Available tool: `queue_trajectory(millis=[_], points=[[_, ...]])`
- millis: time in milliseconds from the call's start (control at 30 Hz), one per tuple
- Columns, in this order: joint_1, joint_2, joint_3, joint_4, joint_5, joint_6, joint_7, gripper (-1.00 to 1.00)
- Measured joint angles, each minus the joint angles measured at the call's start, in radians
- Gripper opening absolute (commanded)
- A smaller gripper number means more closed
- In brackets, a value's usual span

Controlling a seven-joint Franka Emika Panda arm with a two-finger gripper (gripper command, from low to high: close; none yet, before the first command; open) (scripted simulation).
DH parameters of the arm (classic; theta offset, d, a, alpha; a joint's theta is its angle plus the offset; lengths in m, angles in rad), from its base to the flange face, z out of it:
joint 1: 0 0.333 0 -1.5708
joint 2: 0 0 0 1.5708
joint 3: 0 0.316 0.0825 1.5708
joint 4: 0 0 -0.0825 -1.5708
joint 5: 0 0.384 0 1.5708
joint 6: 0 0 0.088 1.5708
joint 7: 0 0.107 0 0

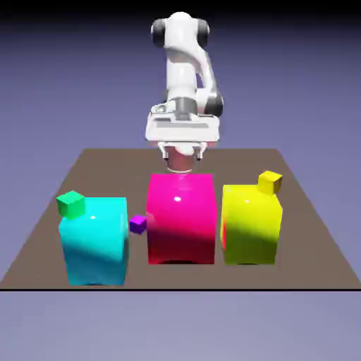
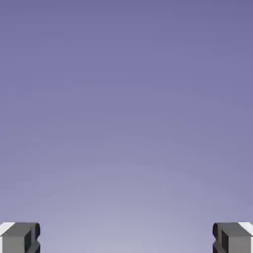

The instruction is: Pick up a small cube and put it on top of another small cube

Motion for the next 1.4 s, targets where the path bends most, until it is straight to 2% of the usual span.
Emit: queue_trajectory(millis=[333, 567, 700, 900, 967, 1367, 1400], points=[[0.219, 0.16, 0.362, 0.049, 0.074, 0.042, -0.073, 0.0], [0.387, 0.309, 0.615, 0.027, 0.225, 0.074, -0.144, 0.0], [0.463, 0.407, 0.704, -0.049, 0.399, 0.089, -0.195, 0.0], [0.426, 0.454, 0.576, -0.239, 0.605, 0.109, -0.235, 0.0], [0.427, 0.454, 0.576, -0.241, 0.604, 0.111, -0.236, 0.0], [0.482, 0.889, 0.462, -0.131, 0.605, 0.45, -0.328, 0.0], [0.483, 0.897, 0.459, -0.129, 0.605, 0.456, -0.33, -1.0]])
